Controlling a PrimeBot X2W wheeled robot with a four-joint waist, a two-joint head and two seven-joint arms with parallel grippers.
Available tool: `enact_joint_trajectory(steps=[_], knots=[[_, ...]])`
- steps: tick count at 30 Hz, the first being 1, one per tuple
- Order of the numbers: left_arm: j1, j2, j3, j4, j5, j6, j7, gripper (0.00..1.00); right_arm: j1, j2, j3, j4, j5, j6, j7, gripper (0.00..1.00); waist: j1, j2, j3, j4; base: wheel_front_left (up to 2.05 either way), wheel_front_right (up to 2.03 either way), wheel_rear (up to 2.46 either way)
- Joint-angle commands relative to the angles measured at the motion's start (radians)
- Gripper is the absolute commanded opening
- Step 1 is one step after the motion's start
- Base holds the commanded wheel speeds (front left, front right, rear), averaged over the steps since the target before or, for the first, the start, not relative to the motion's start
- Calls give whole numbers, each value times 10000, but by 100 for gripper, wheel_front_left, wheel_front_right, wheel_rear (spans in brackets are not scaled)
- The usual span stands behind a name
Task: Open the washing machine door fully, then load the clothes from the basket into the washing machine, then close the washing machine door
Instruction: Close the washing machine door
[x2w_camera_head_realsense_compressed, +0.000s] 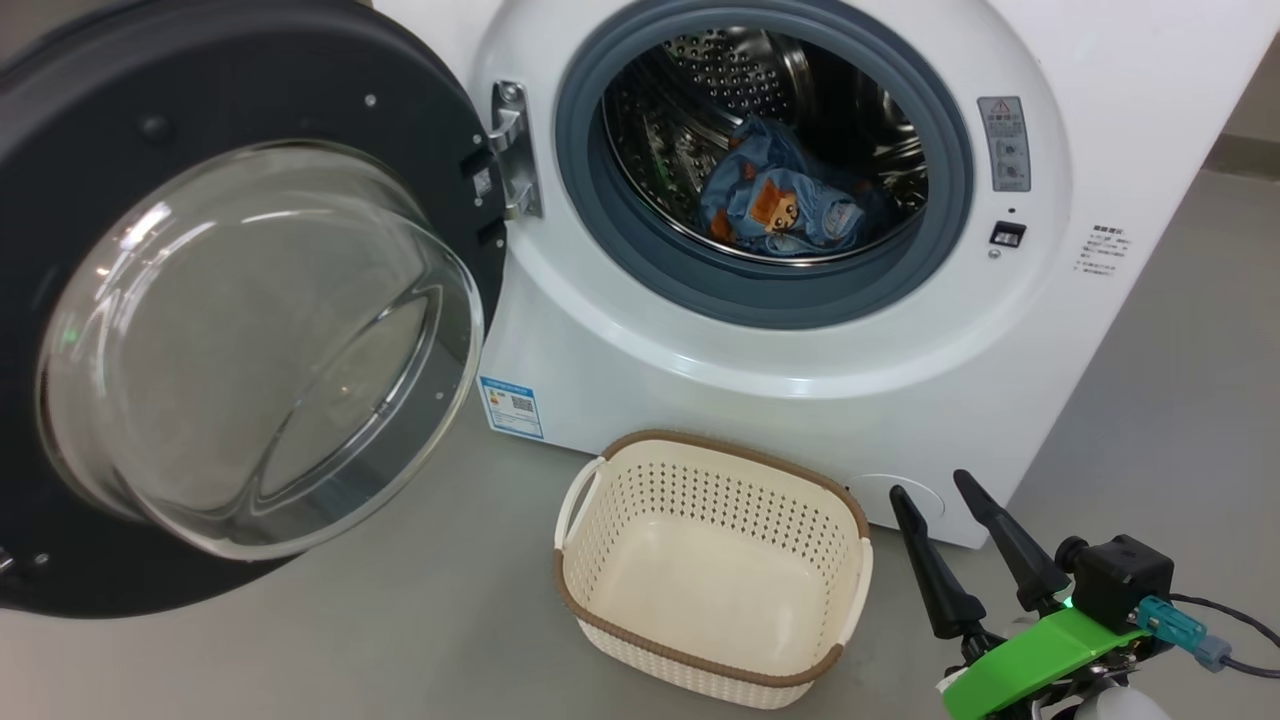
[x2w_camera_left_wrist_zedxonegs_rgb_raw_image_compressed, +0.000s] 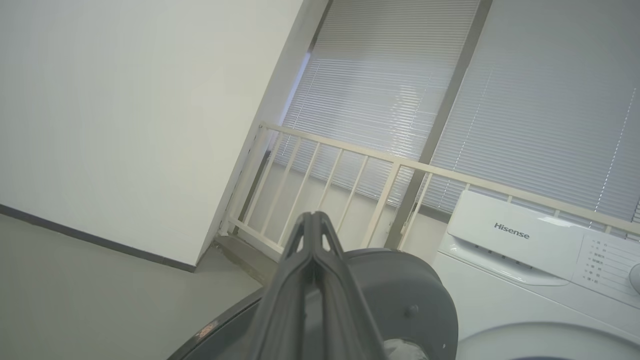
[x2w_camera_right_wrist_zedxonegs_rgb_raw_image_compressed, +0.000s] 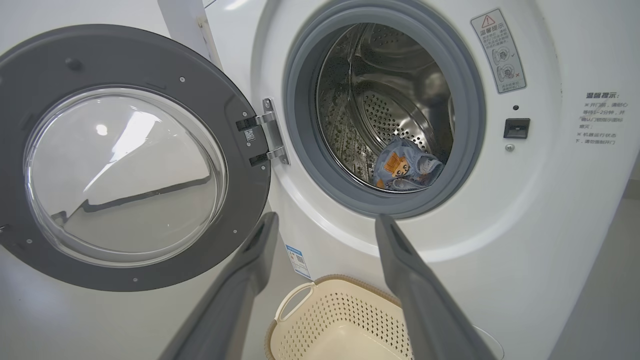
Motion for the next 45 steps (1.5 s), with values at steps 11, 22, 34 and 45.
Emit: enact_joint_trajectory(steps=[11, 22, 34, 45], knots=[[-2185, 1688, 2549, 5069, -3694, -511, 1240, 0, -460, -544, 497, -160, -51, 16, -48, 100, 0, 0, 491, -658, 0, 0, 0], [-2942, 2766, 3208, 8189, -4898, -687, 1781, 0, -551, -915, 614, -160, -21, 16, -48, 100, 0, 0, 710, -978, 0, 0, 0], [-2888, 3033, 3035, 8975, -5583, -715, 2256, 0, -687, -986, 745, -117, -40, 16, -48, 100, 0, 0, 907, -1114, 0, 0, 0], [-2621, 3017, 2466, 9180, -5994, -716, 3624, 0, -710, -991, 742, -63, -20, 16, -48, 100, 0, 0, 907, -1232, 0, 0, 0]])
